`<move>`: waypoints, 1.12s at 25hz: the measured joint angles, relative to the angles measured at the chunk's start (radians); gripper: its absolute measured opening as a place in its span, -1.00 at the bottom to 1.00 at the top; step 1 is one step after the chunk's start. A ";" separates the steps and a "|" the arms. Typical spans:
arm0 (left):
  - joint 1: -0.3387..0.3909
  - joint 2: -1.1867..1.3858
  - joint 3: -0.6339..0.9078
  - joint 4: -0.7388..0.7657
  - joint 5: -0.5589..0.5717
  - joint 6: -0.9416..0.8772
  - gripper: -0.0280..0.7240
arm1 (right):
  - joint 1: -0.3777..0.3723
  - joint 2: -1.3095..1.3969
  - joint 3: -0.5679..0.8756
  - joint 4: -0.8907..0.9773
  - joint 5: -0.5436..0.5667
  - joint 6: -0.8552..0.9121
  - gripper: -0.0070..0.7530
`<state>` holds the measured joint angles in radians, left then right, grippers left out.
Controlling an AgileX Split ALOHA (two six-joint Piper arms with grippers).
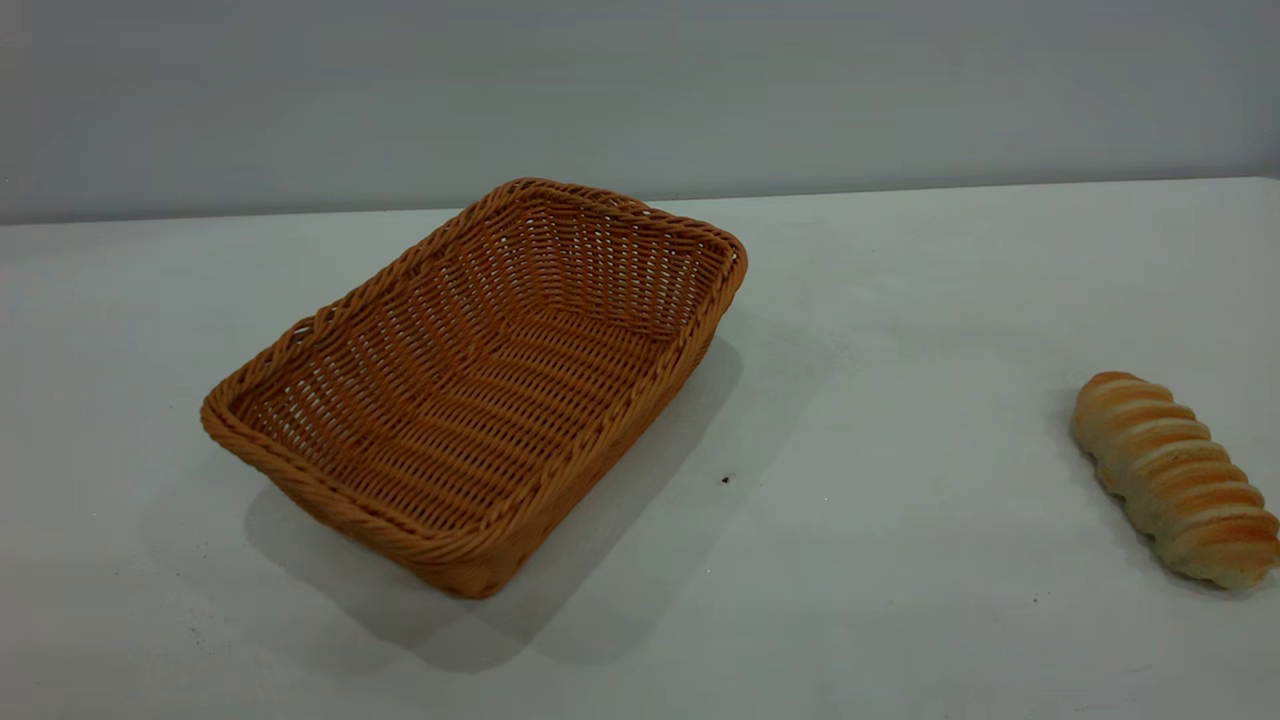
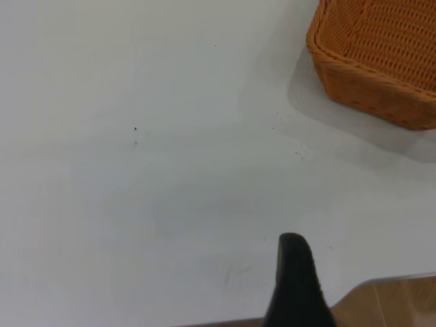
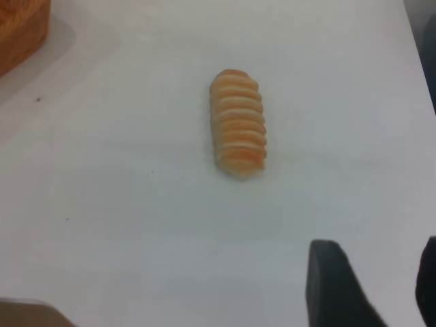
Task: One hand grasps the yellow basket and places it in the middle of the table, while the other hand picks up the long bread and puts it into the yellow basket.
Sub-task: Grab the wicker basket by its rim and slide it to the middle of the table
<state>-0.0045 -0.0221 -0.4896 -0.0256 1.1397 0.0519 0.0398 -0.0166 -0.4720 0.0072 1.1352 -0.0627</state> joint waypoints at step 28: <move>-0.220 0.064 0.000 0.006 -0.008 -0.193 0.59 | 0.120 0.000 -0.014 -0.025 -0.020 0.054 -0.09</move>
<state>-0.2244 0.0418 -0.4896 -0.0193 1.1315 -0.1407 0.1601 -0.0166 -0.4860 -0.0176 1.1151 -0.0089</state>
